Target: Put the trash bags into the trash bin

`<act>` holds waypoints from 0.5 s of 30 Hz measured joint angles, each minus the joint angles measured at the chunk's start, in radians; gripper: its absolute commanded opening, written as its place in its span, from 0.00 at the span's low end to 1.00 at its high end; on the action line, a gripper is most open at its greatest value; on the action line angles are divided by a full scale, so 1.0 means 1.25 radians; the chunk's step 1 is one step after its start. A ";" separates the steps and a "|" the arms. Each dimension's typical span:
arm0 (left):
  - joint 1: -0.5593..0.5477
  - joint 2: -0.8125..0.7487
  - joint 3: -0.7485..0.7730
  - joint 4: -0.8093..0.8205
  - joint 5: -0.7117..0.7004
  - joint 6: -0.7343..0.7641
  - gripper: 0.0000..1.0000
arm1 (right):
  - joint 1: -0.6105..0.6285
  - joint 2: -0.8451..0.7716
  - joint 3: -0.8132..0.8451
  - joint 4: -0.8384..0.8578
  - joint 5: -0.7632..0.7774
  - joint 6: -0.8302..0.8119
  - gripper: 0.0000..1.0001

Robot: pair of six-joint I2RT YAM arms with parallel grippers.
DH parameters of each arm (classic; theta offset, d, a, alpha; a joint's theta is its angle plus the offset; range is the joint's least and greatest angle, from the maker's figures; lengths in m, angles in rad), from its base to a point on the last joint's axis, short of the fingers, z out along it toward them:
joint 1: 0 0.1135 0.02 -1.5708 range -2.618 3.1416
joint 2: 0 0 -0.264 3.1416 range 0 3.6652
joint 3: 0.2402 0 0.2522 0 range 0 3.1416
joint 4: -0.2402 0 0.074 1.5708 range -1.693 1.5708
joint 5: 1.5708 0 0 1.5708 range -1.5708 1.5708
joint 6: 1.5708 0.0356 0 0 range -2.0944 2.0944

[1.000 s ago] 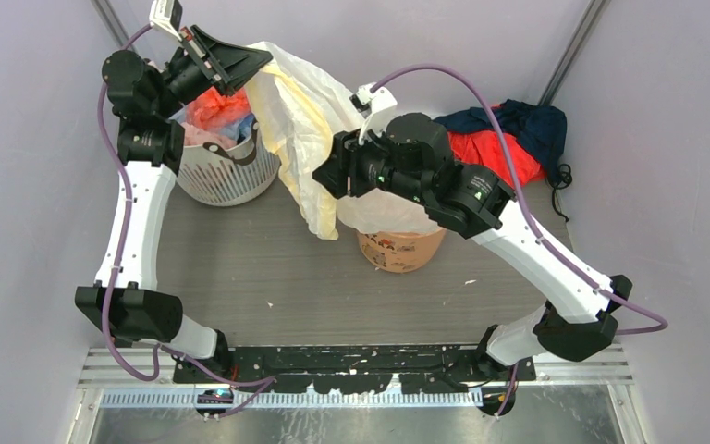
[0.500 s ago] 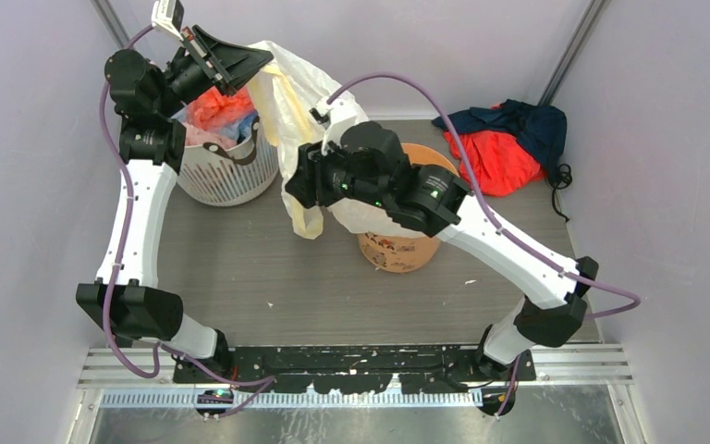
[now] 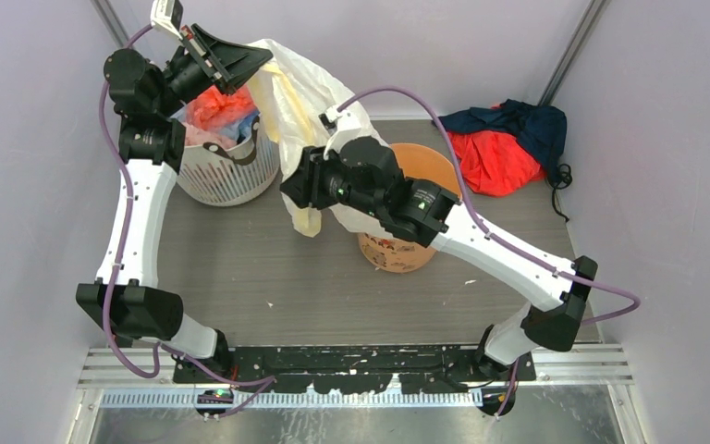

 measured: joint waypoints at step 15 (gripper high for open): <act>0.002 0.000 0.004 0.002 -0.008 -0.016 0.01 | 0.031 -0.045 -0.126 0.177 0.125 0.048 0.01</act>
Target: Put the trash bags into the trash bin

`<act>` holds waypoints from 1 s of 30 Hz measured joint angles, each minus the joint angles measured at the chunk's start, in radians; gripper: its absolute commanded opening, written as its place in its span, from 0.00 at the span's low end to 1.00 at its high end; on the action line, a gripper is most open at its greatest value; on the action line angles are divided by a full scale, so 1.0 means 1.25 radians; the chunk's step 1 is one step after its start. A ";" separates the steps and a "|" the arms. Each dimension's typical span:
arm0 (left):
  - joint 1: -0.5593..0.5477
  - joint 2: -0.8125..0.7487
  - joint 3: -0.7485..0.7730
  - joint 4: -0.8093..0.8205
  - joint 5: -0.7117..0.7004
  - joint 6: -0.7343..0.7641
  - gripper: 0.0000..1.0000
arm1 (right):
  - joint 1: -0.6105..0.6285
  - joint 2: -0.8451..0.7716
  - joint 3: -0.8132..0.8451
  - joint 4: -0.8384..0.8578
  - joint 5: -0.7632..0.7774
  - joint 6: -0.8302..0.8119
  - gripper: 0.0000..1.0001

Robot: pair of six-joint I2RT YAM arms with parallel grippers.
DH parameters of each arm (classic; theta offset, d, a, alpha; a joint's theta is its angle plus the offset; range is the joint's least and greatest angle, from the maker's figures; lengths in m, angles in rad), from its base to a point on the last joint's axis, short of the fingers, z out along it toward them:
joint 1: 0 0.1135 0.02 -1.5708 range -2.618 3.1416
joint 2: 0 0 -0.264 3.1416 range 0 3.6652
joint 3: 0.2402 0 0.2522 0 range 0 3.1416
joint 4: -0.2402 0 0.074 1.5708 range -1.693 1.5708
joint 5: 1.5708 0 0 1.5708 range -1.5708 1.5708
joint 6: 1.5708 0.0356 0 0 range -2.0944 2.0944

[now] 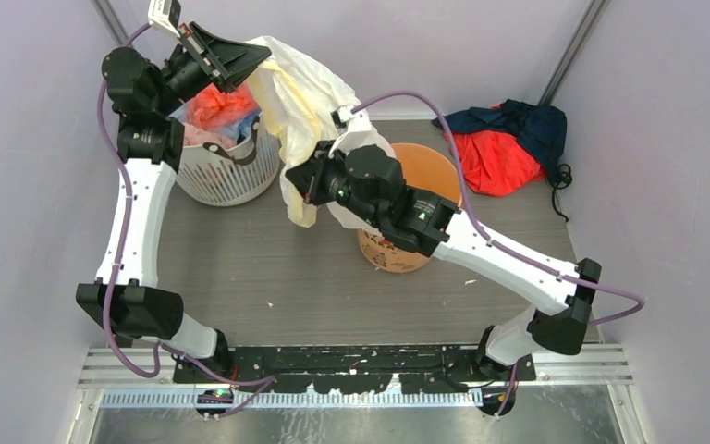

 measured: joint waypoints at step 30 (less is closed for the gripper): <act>0.215 -0.046 -0.014 0.116 0.144 -0.072 0.34 | -0.035 0.038 0.547 -0.236 0.125 -0.260 0.01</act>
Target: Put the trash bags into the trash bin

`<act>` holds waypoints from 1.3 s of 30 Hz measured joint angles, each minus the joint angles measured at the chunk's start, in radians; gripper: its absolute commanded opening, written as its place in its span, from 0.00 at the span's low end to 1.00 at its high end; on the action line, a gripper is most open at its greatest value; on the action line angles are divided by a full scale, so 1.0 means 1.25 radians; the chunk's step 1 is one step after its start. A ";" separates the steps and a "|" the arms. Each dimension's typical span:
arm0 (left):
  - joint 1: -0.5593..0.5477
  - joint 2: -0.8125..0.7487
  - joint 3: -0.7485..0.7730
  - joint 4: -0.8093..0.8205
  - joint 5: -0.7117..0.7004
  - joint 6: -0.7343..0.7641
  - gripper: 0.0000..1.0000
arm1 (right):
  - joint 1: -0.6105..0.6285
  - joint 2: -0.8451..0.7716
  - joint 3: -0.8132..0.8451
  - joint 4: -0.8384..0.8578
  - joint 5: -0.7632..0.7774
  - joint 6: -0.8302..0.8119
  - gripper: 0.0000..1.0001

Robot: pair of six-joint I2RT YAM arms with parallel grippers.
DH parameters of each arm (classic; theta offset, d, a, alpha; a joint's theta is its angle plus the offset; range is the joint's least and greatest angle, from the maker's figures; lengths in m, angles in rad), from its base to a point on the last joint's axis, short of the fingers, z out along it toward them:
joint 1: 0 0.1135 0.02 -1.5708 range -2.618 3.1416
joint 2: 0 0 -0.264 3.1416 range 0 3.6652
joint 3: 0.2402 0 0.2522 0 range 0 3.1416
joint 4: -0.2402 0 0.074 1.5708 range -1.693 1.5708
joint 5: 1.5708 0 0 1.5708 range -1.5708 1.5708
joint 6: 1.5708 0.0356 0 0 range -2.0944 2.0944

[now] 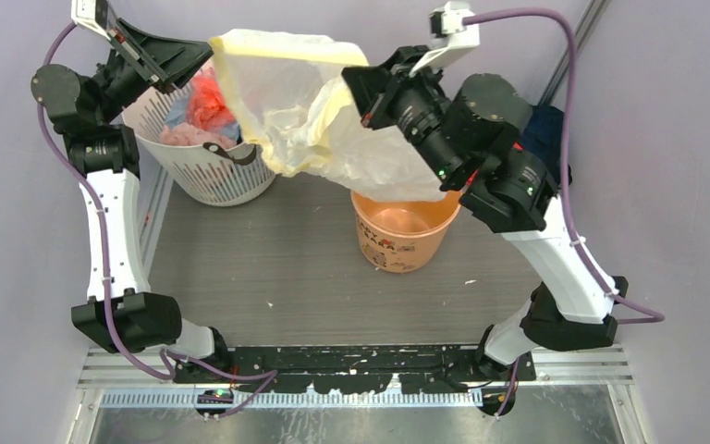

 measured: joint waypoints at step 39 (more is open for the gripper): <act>-0.461 -0.214 -0.067 -0.702 -0.349 0.817 0.59 | -0.084 0.190 0.151 -0.034 0.001 0.014 0.01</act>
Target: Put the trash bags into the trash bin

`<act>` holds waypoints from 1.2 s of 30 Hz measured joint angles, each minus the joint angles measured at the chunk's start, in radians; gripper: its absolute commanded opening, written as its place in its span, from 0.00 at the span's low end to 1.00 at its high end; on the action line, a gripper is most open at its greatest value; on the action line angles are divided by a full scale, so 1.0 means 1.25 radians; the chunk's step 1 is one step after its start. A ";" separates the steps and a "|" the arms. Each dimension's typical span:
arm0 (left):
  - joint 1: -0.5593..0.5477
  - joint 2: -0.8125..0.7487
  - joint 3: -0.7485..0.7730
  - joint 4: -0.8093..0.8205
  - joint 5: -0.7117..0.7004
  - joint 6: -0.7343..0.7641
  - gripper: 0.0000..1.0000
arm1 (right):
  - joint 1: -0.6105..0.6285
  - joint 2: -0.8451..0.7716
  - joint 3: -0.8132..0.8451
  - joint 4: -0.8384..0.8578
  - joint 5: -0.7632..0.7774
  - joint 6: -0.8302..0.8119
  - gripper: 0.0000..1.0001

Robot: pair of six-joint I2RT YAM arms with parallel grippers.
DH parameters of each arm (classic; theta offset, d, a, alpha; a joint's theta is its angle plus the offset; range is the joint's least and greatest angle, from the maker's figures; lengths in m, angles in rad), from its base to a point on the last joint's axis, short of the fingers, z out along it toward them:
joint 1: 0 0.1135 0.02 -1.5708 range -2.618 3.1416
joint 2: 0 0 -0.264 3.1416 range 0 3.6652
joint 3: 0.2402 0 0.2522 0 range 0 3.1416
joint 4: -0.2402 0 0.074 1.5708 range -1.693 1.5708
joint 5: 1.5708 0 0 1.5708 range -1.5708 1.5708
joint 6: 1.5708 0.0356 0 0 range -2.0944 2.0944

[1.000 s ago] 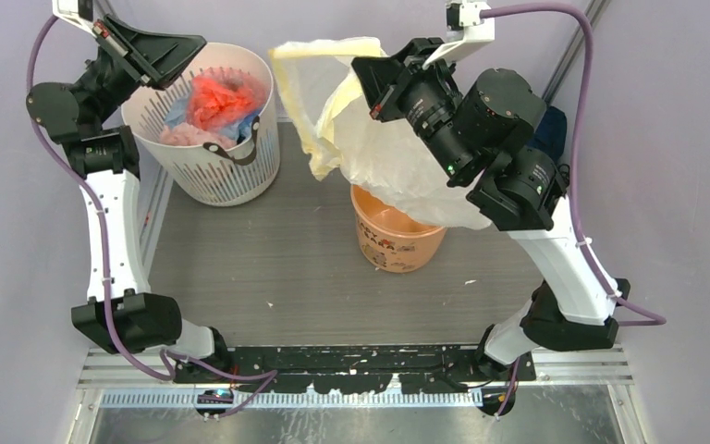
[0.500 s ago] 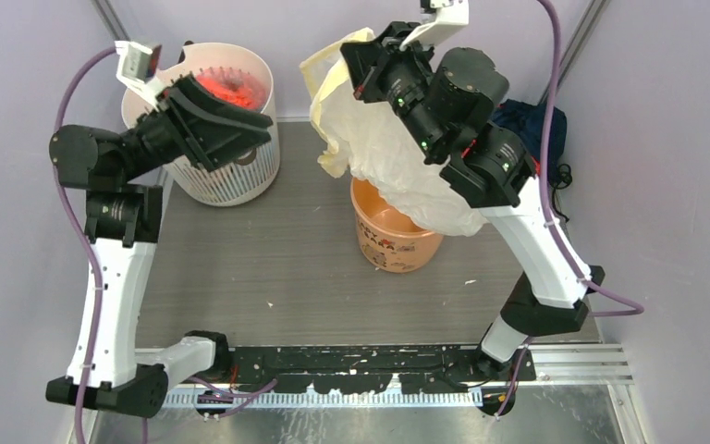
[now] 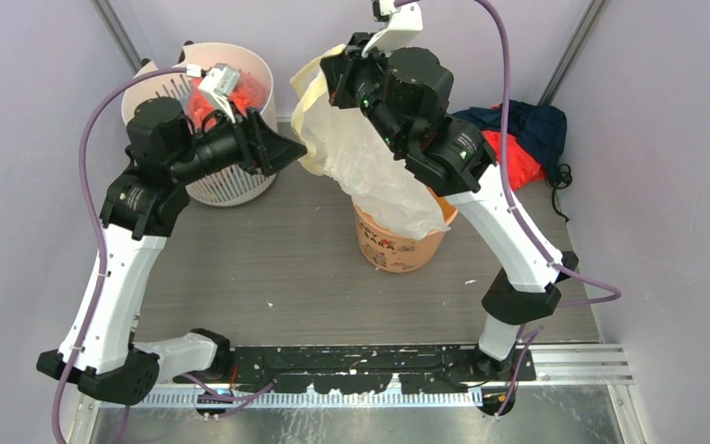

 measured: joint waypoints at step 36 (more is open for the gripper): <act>-0.255 0.110 0.162 -0.152 -0.576 0.175 0.00 | 0.000 -0.062 -0.139 -0.002 -0.009 0.037 0.24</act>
